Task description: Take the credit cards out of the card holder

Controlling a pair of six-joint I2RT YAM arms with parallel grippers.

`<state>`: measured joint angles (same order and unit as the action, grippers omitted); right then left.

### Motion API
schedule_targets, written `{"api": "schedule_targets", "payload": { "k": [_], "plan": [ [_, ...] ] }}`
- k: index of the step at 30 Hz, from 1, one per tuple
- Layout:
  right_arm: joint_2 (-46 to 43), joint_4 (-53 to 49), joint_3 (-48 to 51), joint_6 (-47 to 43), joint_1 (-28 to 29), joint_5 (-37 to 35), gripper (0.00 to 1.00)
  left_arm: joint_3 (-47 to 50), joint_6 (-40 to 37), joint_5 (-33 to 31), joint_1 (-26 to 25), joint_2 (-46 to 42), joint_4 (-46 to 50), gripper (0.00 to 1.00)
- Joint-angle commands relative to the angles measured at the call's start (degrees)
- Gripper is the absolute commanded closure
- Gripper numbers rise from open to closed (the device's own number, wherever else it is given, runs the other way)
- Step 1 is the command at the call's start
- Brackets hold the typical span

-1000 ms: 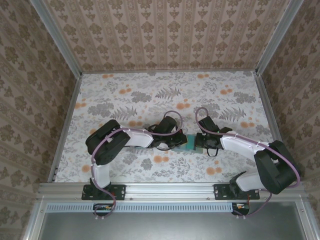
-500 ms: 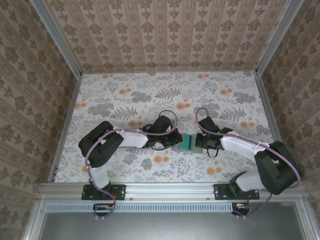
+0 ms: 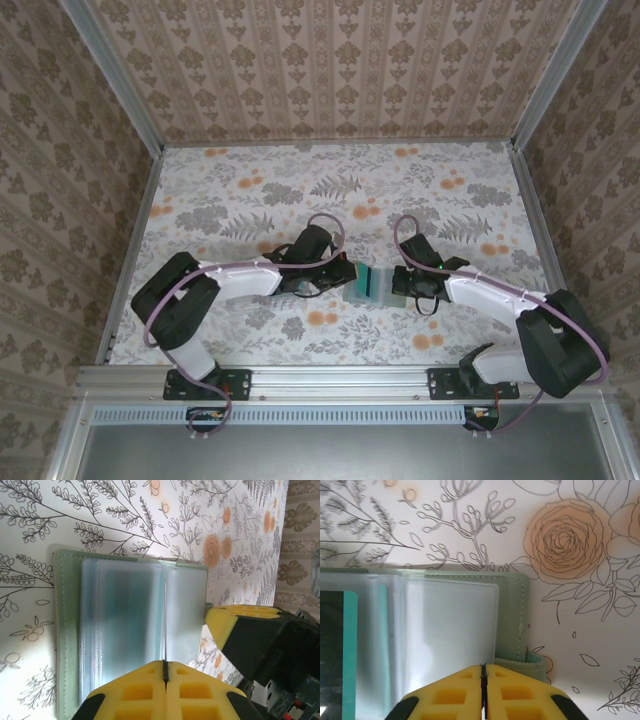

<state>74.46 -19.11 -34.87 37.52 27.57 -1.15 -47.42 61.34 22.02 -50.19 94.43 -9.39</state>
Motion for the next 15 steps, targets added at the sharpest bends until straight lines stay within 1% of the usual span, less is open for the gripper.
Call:
{"api": "schedule_targets", "payload": {
  "k": [1, 4, 5, 8, 9, 11, 13, 15],
  "plan": [
    [-4.39, -0.75, -1.09, -1.33, -0.15, 0.60, 0.80, -3.27, -7.00, -2.60, -0.14, -4.36, 9.50, 1.00],
    [-7.45, -1.16, -2.48, -2.82, -0.15, 0.89, 0.68, -6.41, -12.87, -5.40, -0.21, -7.39, 17.84, 1.00],
    [-8.39, -1.20, -2.97, -3.29, -0.15, 1.04, 0.61, -7.62, -15.03, -6.39, -0.25, -8.34, 20.82, 1.00],
    [-11.32, -0.92, -3.69, -4.27, -0.15, 1.56, 0.51, -10.94, -21.38, -9.19, -0.25, -10.99, 28.79, 1.00],
    [-12.38, -0.67, -3.70, -4.48, -0.15, 1.74, 0.44, -12.15, -23.73, -10.82, -0.32, -12.02, 31.71, 1.00],
    [-14.21, -0.25, -3.65, -4.79, -0.14, 1.96, 0.26, -13.82, -28.28, -14.59, -0.56, -14.14, 36.63, 1.00],
    [-16.15, 0.65, -3.09, -5.24, -0.16, 2.18, 0.16, -14.68, -32.94, -18.00, -0.63, -16.82, 40.35, 1.00],
    [-18.10, 1.74, -2.23, -5.51, -0.15, 2.16, 0.01, -14.75, -39.06, -21.04, -0.95, -19.46, 42.96, 1.00]
  ]
}}
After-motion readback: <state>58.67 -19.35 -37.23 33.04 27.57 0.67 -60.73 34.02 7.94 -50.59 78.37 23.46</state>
